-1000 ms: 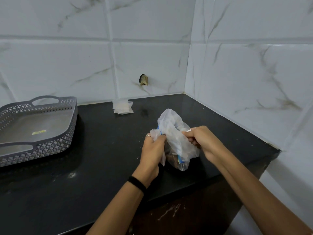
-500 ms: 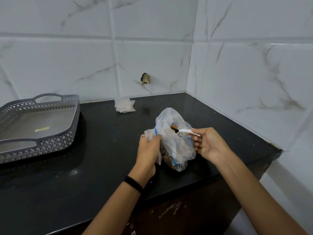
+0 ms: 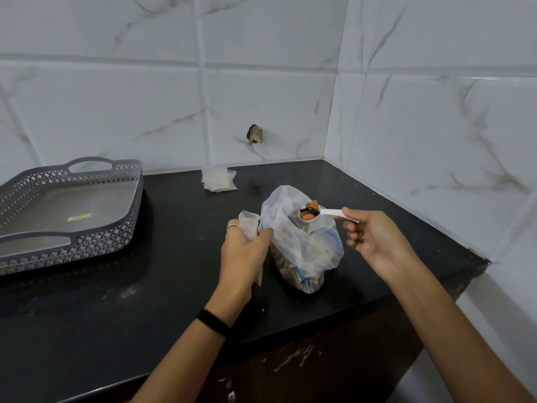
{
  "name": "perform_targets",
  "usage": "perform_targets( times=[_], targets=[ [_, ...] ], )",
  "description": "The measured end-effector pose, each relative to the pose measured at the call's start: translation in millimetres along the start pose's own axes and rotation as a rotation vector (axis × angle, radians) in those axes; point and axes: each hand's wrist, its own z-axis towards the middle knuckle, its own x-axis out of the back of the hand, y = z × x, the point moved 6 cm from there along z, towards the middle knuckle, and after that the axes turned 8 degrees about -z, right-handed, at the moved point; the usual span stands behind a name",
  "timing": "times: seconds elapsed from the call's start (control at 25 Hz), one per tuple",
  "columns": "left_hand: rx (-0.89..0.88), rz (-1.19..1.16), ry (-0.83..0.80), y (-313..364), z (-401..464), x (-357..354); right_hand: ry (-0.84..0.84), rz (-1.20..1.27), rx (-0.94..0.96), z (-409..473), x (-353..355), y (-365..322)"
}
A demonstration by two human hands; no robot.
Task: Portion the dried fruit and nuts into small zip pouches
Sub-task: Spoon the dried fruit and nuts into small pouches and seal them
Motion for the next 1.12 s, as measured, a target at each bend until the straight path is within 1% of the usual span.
perform_targets(
  times=[0.12,0.24,0.36,0.48,0.64,0.8,0.88,1.12],
  targets=[
    [-0.257,0.254,0.017,29.7,-14.9,3.0,-0.019,0.031,0.078,-13.5,-6.2,-17.5],
    [-0.373,0.345,-0.006,49.1,-23.3,-2.2,-0.097,0.101,0.067,-28.6,-17.2,-30.4],
    [-0.358,0.439,-0.060,56.9,-17.2,-14.5,-0.145,0.143,0.073,-40.3,-22.8,-44.0],
    [-0.338,0.562,-0.067,59.8,-10.7,-23.8,-0.124,0.110,0.120,-46.7,-23.6,-54.0],
    [-0.319,0.573,-0.053,59.3,-9.4,-28.2,-0.032,-0.032,0.204,-48.6,-28.0,-54.3],
    [-0.277,0.582,-0.061,54.3,-6.2,-28.8,0.104,-0.244,0.305,-48.5,-32.9,-52.3],
    [-0.262,0.557,-0.062,52.1,-3.6,-27.8,0.094,-0.305,0.390,-51.8,-39.0,-51.2],
    [-0.269,0.507,-0.042,46.6,3.1,-24.0,0.118,-0.626,0.717,-64.3,-57.1,-48.6]
  ],
)
